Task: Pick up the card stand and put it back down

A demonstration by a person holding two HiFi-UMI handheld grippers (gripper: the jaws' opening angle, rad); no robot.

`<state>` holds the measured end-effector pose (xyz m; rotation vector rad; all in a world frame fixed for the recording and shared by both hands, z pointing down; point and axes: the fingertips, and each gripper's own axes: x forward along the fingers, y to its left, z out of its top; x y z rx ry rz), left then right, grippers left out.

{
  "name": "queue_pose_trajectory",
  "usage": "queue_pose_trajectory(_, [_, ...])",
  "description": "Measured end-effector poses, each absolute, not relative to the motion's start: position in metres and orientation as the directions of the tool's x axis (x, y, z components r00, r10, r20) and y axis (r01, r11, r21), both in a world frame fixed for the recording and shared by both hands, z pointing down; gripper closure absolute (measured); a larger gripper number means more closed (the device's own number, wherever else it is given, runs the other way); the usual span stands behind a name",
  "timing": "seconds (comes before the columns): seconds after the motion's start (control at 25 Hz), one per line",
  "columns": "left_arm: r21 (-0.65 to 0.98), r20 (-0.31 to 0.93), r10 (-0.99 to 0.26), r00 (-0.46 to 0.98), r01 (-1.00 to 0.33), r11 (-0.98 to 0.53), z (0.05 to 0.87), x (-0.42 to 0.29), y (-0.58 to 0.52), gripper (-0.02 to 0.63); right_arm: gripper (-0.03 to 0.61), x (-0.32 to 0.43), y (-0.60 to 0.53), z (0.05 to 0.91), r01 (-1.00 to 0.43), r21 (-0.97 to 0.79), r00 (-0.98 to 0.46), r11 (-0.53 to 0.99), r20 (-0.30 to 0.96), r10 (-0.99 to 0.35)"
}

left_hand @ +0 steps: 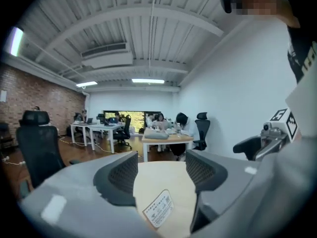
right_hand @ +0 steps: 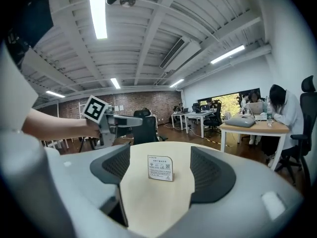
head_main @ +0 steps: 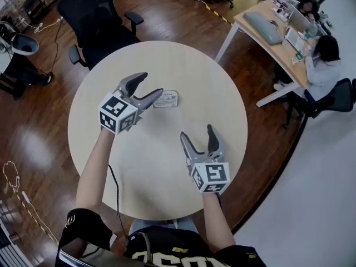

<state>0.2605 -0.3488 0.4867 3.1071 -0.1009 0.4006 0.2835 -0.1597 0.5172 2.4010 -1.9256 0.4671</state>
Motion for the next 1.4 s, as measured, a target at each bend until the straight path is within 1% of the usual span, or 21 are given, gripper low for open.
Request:
queue_pose_trajectory(0.2, [-0.076, 0.177, -0.231, 0.957, -0.221, -0.972, 0.427, 0.204, -0.297, 0.307, 0.195, 0.279, -0.144, 0.476, -0.958, -0.171, 0.197, -0.23, 0.193, -0.961])
queue_pose_trajectory(0.4, [-0.114, 0.15, -0.319, 0.936, -0.305, -0.946, 0.403, 0.163, -0.235, 0.305, 0.195, 0.268, -0.126, 0.444, -0.968, -0.161, 0.17, -0.193, 0.142, -0.975])
queue_pose_trajectory(0.6, [-0.039, 0.1, -0.444, 0.89, -0.443, -0.896, 0.401, 0.136, -0.198, 0.307, 0.195, 0.256, -0.108, 0.427, -0.976, -0.149, 0.144, -0.161, 0.119, -0.982])
queue_pose_trajectory(0.72, [-0.019, 0.096, -0.517, 0.85, -0.518, -0.855, 0.412, 0.121, -0.182, 0.307, 0.195, 0.247, -0.102, 0.428, -0.98, -0.142, 0.121, -0.139, 0.125, -0.985])
queue_pose_trajectory(0.92, [-0.017, 0.129, -0.545, 0.828, -0.548, -0.836, 0.43, 0.109, -0.163, 0.307, 0.195, 0.236, -0.1, 0.445, -0.988, -0.113, 0.091, -0.106, 0.131, -0.987])
queue_pose_trajectory(0.96, [-0.013, 0.132, -0.551, 0.824, -0.554, -0.832, 0.43, 0.106, -0.162, 0.307, 0.163, 0.233, -0.102, 0.447, -0.991, -0.092, 0.081, -0.094, 0.138, -0.987])
queue_pose_trajectory(1.0, [-0.013, 0.134, -0.555, 0.821, -0.559, -0.829, 0.428, 0.103, -0.16, 0.307, 0.092, 0.229, -0.103, 0.449, -0.994, -0.069, 0.07, -0.082, 0.154, -0.986])
queue_pose_trajectory(1.08, [-0.03, 0.129, -0.566, 0.814, -0.568, -0.823, 0.421, 0.092, -0.152, 0.307, 0.063, 0.216, -0.1, 0.45, -0.997, -0.042, 0.056, -0.065, 0.181, -0.982])
queue_pose_trajectory(1.24, [-0.07, 0.085, -0.582, 0.809, -0.578, -0.813, 0.41, 0.064, -0.128, 0.307, 0.062, 0.192, -0.073, 0.436, -0.995, -0.03, 0.088, -0.093, 0.145, -0.986])
queue_pose_trajectory(1.4, [-0.052, 0.043, -0.567, 0.823, -0.564, -0.824, 0.405, 0.02, -0.09, 0.307, 0.063, 0.148, -0.028, 0.435, -0.99, -0.009, 0.138, -0.14, 0.134, -0.981])
